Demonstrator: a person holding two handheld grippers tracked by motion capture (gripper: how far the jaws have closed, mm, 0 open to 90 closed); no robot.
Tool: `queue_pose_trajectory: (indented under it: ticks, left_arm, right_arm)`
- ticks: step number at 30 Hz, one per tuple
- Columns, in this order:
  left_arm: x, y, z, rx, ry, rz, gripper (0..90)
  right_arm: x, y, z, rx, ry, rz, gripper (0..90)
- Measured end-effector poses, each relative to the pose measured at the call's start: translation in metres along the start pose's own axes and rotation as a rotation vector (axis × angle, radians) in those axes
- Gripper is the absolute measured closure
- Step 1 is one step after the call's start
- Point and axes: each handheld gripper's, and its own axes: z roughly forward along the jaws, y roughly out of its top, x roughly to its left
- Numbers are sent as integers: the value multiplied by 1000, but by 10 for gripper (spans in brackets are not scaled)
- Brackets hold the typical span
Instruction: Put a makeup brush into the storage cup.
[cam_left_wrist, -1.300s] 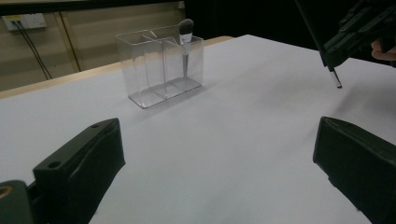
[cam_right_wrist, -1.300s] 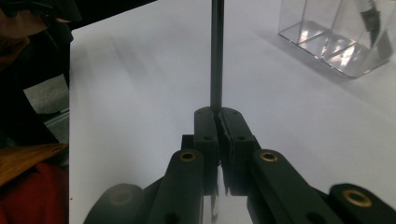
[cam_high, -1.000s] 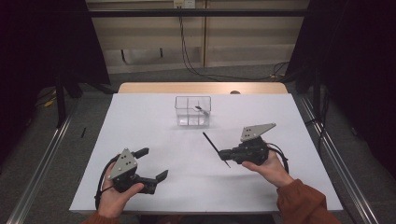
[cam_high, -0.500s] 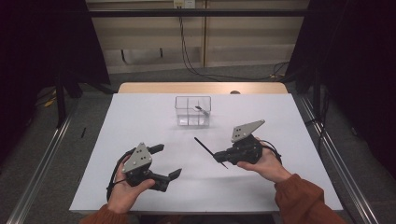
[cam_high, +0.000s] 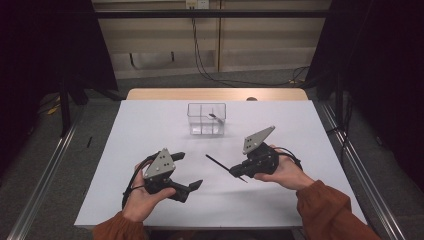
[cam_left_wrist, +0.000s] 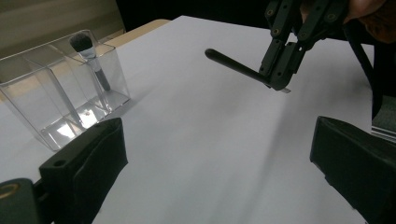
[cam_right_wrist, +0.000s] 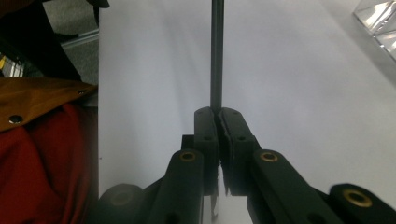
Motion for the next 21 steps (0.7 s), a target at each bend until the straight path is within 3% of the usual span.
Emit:
queue_pose_trajectory:
  ticks: [10,21]
  left_arm:
    - [4,16,3,86,-63,16,50]
    - [6,25,6,158,-65,82,82]
  right_arm:
    - [3,15,5,135,-3,-70,869]
    - [11,23,18,303,13,-126,869]
